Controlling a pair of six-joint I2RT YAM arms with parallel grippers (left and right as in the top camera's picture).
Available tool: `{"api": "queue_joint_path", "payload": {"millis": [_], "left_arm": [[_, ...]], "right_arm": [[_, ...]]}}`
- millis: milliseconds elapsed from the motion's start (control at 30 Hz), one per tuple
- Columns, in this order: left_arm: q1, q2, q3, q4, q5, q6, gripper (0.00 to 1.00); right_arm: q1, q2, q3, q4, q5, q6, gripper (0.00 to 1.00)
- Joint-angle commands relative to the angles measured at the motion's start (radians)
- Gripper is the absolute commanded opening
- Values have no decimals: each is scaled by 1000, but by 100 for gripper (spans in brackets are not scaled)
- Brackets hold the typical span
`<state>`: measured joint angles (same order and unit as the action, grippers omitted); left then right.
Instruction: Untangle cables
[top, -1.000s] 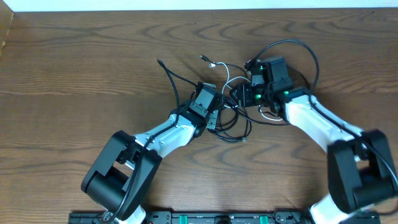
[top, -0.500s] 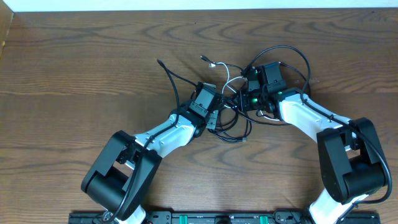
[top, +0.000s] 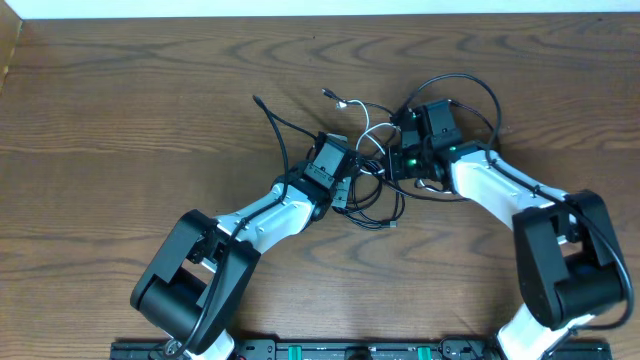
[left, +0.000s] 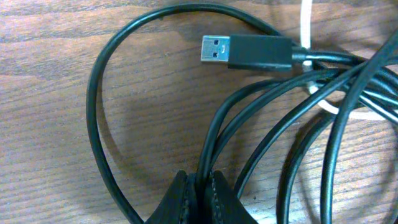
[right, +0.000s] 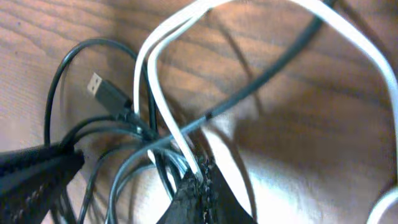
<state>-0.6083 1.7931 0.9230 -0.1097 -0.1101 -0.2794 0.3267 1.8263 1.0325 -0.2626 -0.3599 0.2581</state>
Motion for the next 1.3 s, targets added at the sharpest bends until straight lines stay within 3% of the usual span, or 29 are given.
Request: {"api": "queue_joint_path", "payload": {"millis": [0, 433, 567, 800, 967, 1100, 1267], "left_arm": [[7, -16, -9, -8, 2, 20, 8], [7, -16, -9, -5, 2, 16, 8], [7, -16, -9, -2, 2, 15, 8], [7, -16, -9, 5, 2, 12, 8], [7, -16, -9, 6, 2, 12, 8], [7, -16, -9, 2, 2, 12, 8], [7, -16, -9, 3, 2, 12, 8]], "right_arm": [[-43, -131, 40, -31, -103, -6, 1], [-181, -550, 40, -153, -494, 11, 1], [-179, -585, 40, -195, -366, 10, 1], [-88, -489, 31, -309, -296, 10, 26], [37, -332, 31, -317, -264, 11, 27], [81, -219, 31, -317, -82, 54, 24], [72, -126, 31, -239, 106, 86, 28]]}}
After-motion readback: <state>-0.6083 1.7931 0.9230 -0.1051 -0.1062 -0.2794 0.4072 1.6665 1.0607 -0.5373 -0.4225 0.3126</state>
